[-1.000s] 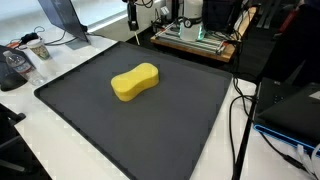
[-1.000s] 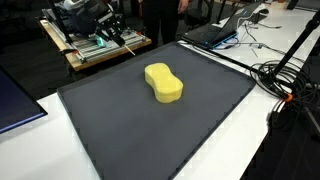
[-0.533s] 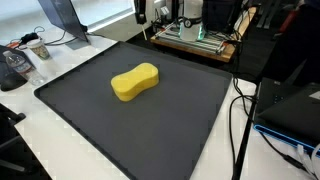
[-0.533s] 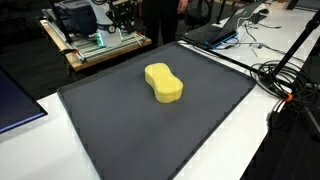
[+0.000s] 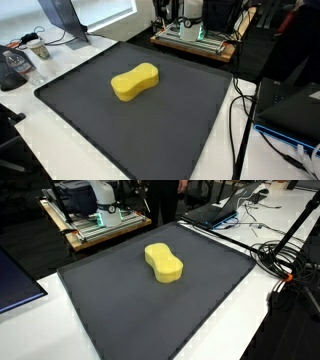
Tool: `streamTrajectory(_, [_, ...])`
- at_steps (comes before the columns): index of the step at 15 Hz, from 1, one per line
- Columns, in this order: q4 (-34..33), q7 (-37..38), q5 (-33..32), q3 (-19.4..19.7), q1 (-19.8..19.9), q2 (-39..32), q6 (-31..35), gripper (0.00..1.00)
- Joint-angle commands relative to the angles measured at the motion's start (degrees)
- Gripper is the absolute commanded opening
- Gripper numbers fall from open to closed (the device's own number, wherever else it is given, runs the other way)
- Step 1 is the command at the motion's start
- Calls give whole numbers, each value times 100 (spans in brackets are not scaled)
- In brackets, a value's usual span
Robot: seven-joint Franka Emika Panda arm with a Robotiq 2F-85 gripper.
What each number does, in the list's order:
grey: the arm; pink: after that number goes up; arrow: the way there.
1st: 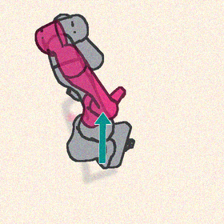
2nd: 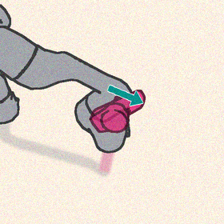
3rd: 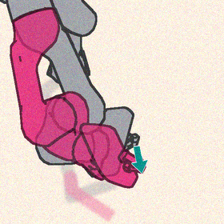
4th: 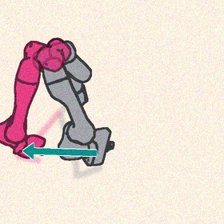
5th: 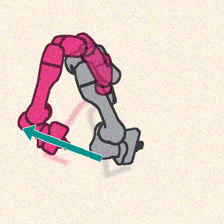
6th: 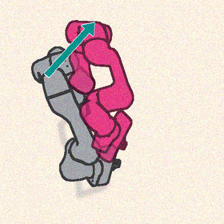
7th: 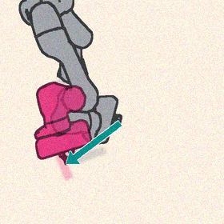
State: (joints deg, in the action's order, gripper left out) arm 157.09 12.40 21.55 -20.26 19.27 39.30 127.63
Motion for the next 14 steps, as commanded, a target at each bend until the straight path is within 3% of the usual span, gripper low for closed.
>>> streamTrajectory(1, [-100,409,-629,270,-897,51,-66,4])
streamTrajectory(3, [-319,534,-885,286,-1225,-215,-26,4])
streamTrajectory(6, [-728,861,-1378,107,-1391,-742,267,4])
streamTrajectory(14, [-2740,2124,-3239,-79,-1290,-2788,-229,4])
